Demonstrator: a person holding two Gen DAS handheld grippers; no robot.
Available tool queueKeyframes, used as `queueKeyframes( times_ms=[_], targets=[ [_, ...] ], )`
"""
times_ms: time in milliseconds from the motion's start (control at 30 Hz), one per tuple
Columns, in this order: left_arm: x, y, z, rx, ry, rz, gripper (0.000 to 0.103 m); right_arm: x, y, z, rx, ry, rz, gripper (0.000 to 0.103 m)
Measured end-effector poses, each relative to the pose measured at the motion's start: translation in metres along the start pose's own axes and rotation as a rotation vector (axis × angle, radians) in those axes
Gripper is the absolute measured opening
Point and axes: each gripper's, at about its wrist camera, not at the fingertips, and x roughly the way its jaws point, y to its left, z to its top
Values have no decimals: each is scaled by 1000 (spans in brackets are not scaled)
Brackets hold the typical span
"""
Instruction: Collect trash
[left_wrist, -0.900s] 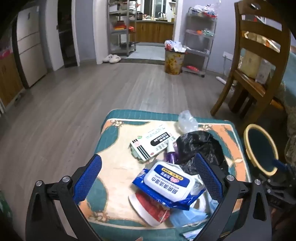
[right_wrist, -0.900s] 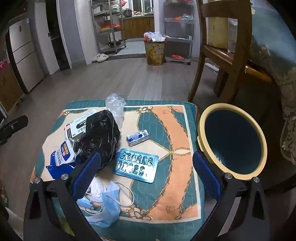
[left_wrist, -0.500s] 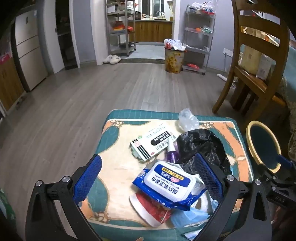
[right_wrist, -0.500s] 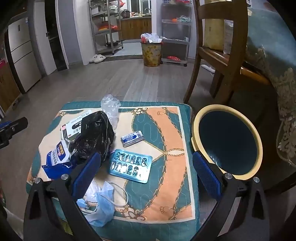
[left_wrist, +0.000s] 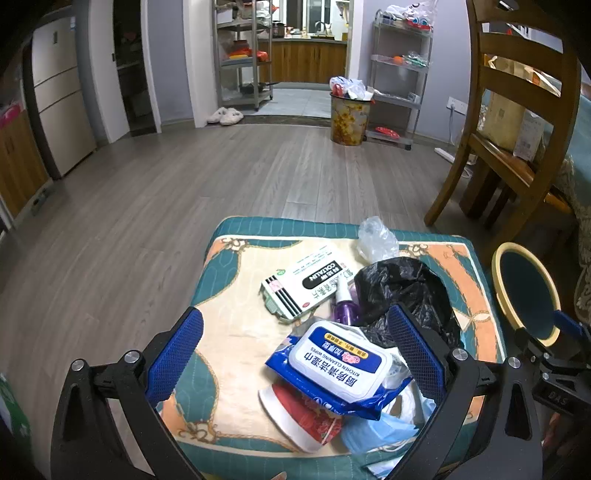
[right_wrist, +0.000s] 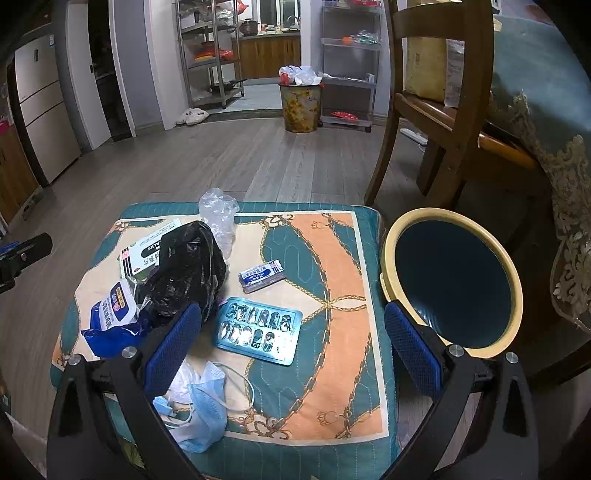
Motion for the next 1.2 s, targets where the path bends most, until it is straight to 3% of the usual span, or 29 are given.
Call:
queueKeyframes(
  times_ms=[1200],
  targets=[
    [0, 1, 1, -3, 2, 1, 99, 1, -2, 0, 5, 2, -11, 98]
  ],
)
